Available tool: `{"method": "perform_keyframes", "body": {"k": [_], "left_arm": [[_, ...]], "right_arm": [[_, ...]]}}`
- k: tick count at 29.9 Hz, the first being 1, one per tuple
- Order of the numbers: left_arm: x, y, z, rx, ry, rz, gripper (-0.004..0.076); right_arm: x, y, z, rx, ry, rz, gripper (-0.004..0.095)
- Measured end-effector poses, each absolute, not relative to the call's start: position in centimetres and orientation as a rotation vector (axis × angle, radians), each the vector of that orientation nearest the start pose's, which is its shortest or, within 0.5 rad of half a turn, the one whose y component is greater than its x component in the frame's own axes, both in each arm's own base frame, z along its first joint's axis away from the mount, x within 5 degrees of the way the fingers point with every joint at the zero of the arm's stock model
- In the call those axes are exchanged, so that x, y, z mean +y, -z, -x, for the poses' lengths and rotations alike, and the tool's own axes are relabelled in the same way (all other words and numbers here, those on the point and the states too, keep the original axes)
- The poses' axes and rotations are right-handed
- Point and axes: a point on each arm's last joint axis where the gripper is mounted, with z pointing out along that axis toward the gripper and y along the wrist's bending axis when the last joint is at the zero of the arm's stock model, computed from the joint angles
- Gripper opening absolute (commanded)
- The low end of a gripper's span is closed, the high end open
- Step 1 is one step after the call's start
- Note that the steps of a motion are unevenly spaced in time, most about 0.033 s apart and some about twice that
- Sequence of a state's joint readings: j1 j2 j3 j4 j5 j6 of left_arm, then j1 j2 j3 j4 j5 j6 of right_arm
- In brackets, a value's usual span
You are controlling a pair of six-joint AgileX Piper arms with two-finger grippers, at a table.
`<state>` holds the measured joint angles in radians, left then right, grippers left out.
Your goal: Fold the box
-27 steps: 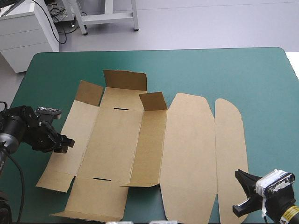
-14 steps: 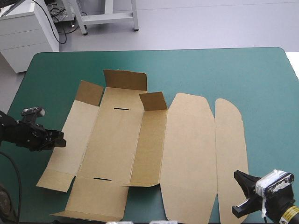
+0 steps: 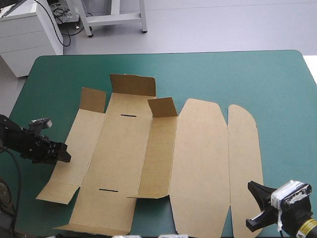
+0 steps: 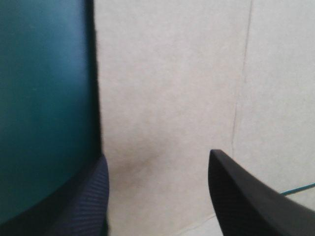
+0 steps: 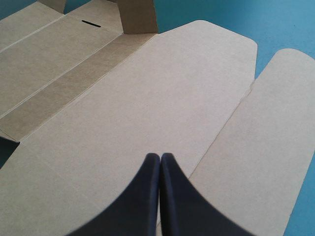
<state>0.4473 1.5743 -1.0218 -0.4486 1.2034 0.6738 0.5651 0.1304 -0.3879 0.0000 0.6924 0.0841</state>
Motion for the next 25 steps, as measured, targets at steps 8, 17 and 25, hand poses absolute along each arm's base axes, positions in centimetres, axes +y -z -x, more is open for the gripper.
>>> {"method": "perform_keyframes", "body": {"k": [8,17,25], "left_arm": [[9.9,-26.5,-27.7,2.886,0.395,-0.085,0.0428],[9.9,-24.2,-28.6,2.922,0.519,-0.033,0.0428],[8.5,-20.8,-27.7,2.943,0.741,0.023,0.0428]], "right_arm": [[2.1,-27.2,-3.3,1.887,-0.434,0.463,-0.0015],[2.1,-27.2,-3.3,1.887,-0.434,0.463,-0.0015],[2.1,-27.2,-3.3,1.887,-0.434,0.463,-0.0015]]}}
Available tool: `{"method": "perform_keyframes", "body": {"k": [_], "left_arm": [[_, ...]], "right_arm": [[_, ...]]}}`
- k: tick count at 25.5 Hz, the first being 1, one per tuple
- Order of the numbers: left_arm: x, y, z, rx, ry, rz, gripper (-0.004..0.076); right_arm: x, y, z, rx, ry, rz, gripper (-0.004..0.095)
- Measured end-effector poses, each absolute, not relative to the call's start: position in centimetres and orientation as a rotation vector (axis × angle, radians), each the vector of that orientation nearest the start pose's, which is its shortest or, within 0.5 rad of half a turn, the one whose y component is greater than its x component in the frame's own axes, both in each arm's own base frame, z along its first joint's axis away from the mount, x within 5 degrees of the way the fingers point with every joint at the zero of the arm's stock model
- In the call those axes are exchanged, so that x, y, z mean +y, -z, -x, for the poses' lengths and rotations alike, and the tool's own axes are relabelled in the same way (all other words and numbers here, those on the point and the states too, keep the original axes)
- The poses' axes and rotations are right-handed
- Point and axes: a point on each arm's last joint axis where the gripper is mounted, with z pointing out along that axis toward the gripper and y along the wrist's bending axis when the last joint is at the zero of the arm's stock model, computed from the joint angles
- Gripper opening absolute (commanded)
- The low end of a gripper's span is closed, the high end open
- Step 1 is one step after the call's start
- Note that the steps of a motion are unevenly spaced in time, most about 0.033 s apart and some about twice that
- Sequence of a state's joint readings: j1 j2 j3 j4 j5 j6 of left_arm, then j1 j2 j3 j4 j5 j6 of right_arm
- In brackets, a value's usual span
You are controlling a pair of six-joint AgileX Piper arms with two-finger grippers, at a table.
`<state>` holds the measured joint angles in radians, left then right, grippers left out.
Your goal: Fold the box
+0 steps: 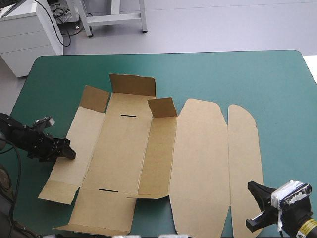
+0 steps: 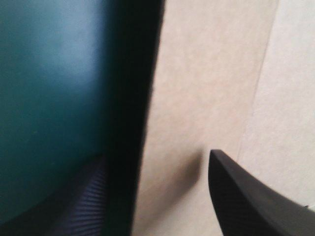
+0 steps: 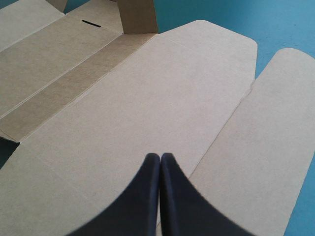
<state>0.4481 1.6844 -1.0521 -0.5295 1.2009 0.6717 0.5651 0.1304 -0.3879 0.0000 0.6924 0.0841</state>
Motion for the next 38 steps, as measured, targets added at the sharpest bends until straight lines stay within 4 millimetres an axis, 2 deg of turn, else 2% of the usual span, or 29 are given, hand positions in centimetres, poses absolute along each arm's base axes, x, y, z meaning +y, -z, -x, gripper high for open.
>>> {"method": "perform_keyframes", "body": {"k": [7,12,13,16,23,29,31,32,33,34,36,38], "left_arm": [[7.1,-20.5,-27.6,2.901,0.839,0.01,0.0428],[3.6,-20.5,-28.0,2.935,0.847,-0.181,0.0405],[2.2,-20.5,-28.0,2.955,0.826,-0.282,0.0392],[0.9,-20.5,-27.9,2.982,0.781,-0.398,0.03],[0.8,-20.5,-27.9,3.0,0.757,-0.404,-0.0007],[0.5,-21.6,-28.3,2.977,0.787,-0.422,-0.0008],[0.7,-23.0,-29.7,2.937,0.681,-0.501,-0.0008],[0.4,-24.8,-31.1,2.892,0.555,-0.599,-0.0008],[0.0,-25.6,-31.6,2.868,0.498,-0.659,-0.0008],[-1.0,-27.6,-32.7,2.808,0.368,-0.774,-0.0008],[-2.6,-30.3,-33.8,2.712,0.199,-0.916,-0.0008],[-5.4,-34.1,-34.9,2.559,-0.011,-1.083,-0.0008]], "right_arm": [[2.1,-27.2,-3.3,1.887,-0.434,0.463,-0.0015],[2.1,-27.2,-3.3,1.887,-0.434,0.463,-0.0015],[2.1,-27.2,-3.3,1.887,-0.434,0.463,-0.0015],[2.1,-27.2,-3.3,1.886,-0.429,0.464,-0.0015],[2.1,-27.2,-3.3,1.887,-0.434,0.463,-0.0015],[2.1,-27.2,-3.3,1.887,-0.434,0.463,-0.0015],[2.1,-27.2,-3.3,1.887,-0.434,0.463,-0.0015],[2.1,-27.2,-3.3,1.887,-0.434,0.463,-0.0015],[2.1,-27.2,-3.3,1.887,-0.434,0.463,-0.0015],[2.1,-27.2,-3.3,1.887,-0.434,0.463,-0.0015],[2.1,-27.2,-3.3,1.887,-0.434,0.463,-0.0015],[2.1,-27.2,-3.3,1.887,-0.434,0.463,-0.0015]]}}
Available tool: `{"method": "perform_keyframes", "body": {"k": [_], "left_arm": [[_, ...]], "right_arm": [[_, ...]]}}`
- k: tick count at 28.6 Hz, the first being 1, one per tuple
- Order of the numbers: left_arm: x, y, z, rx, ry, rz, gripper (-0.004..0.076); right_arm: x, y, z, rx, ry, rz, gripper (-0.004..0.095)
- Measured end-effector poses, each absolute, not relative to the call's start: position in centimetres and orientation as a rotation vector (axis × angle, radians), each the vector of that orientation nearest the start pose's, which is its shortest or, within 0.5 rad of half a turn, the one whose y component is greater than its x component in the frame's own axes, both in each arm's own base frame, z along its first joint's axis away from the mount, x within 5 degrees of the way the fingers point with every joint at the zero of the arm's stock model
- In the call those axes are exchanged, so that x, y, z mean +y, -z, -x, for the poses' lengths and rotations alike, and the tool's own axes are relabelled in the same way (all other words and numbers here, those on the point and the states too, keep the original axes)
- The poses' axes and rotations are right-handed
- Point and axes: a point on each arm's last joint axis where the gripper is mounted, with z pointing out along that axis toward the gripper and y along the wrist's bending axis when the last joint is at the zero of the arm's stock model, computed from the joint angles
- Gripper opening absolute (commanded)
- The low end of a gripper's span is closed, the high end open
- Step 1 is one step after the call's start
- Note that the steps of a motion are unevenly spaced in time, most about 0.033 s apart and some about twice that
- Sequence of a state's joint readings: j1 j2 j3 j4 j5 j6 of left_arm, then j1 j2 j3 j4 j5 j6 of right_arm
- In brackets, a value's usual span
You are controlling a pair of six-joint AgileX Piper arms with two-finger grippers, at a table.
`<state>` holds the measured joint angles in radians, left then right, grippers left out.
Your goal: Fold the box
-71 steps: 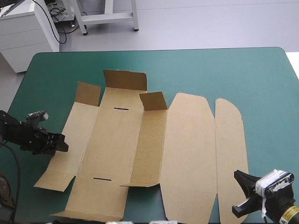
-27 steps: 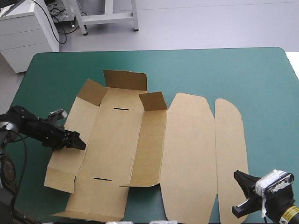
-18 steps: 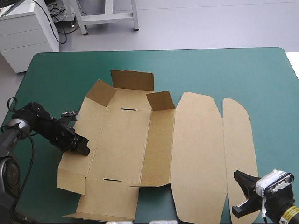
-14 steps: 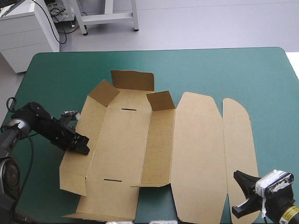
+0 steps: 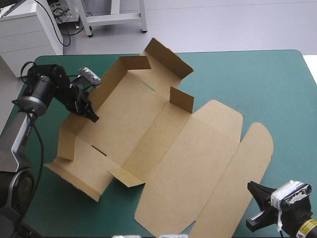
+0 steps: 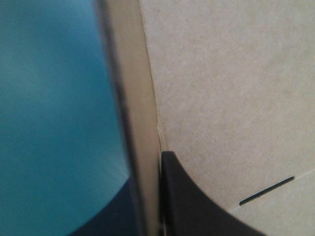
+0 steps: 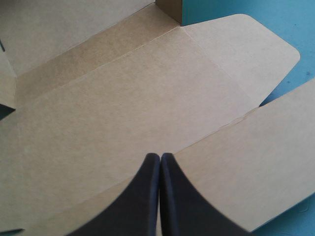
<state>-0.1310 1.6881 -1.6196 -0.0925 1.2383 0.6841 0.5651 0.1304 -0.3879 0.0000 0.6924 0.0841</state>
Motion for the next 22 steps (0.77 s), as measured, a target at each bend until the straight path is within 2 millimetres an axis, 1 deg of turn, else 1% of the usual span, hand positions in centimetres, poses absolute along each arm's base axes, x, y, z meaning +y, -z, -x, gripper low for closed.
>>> {"method": "perform_keyframes", "body": {"k": [1,2,5,7,10,14,16,19,22], "left_arm": [[-6.7,-35.8,-35.2,2.482,-0.101,-1.143,-0.0008],[-8.5,-37.5,-35.3,2.388,-0.189,-1.213,-0.0008],[-11.9,-39.7,-35.3,2.213,-0.328,-1.331,-0.0008],[-14.5,-40.3,-34.9,2.102,-0.398,-1.421,-0.0008],[-18.1,-40.1,-33.8,1.973,-0.491,-1.562,-0.0008],[-22.6,-38.6,-31.5,1.821,-0.629,-1.741,-0.0008],[-24.4,-37.9,-30.3,1.748,-0.695,-1.789,-0.0008],[-25.9,-37.2,-28.8,1.671,-0.779,-1.822,-0.0008],[-26.3,-36.5,-27.5,1.606,-0.83,-1.831,-0.0008]], "right_arm": [[2.1,-27.2,-3.3,1.887,-0.434,0.463,-0.0015],[2.1,-27.2,-3.3,1.887,-0.434,0.463,-0.0015],[2.1,-27.2,-3.3,1.887,-0.434,0.463,-0.0015],[2.1,-27.2,-3.3,1.887,-0.434,0.463,-0.0015],[2.1,-27.2,-3.3,1.887,-0.434,0.463,-0.0015],[2.1,-27.2,-3.3,1.887,-0.434,0.463,-0.0015],[2.1,-27.2,-3.3,1.887,-0.434,0.463,-0.0015],[2.1,-27.2,-3.3,1.887,-0.434,0.463,-0.0015],[2.1,-27.2,-3.3,1.887,-0.434,0.463,-0.0015]]}}
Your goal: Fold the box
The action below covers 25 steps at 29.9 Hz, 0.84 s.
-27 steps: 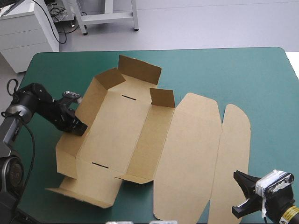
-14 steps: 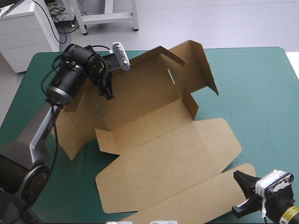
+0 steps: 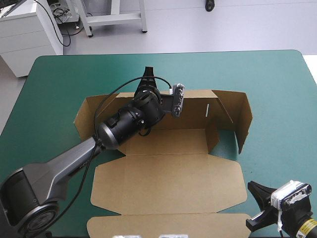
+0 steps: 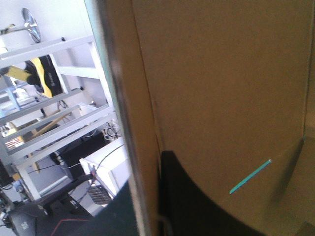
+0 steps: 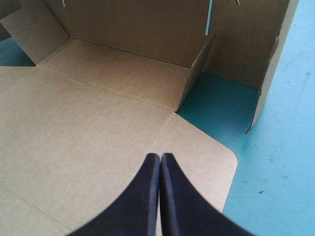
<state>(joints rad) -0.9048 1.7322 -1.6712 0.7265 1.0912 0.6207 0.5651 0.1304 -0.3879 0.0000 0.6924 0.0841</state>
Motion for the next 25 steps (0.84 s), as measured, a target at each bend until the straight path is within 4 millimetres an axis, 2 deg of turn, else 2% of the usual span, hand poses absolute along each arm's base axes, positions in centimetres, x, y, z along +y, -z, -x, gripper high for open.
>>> {"method": "perform_keyframes", "body": {"k": [6,14,18,25], "left_arm": [[-25.3,-33.8,-25.8,1.467,-0.885,-1.759,-0.0008],[-22.7,-28.6,-23.5,1.196,-1.006,-1.735,-0.0008],[-22.3,-27.9,-23.2,1.173,-1.01,-1.702,-0.0008],[-22.4,-28.2,-23.3,1.19,-0.991,-1.671,-0.0008]], "right_arm": [[2.1,-27.2,-3.3,1.887,-0.434,0.463,-0.0015],[2.1,-27.2,-3.3,1.887,-0.434,0.463,-0.0015],[2.1,-27.3,-3.3,1.884,-0.435,0.462,-0.0015],[2.0,-27.5,-3.4,1.862,-0.428,0.442,-0.0014]]}}
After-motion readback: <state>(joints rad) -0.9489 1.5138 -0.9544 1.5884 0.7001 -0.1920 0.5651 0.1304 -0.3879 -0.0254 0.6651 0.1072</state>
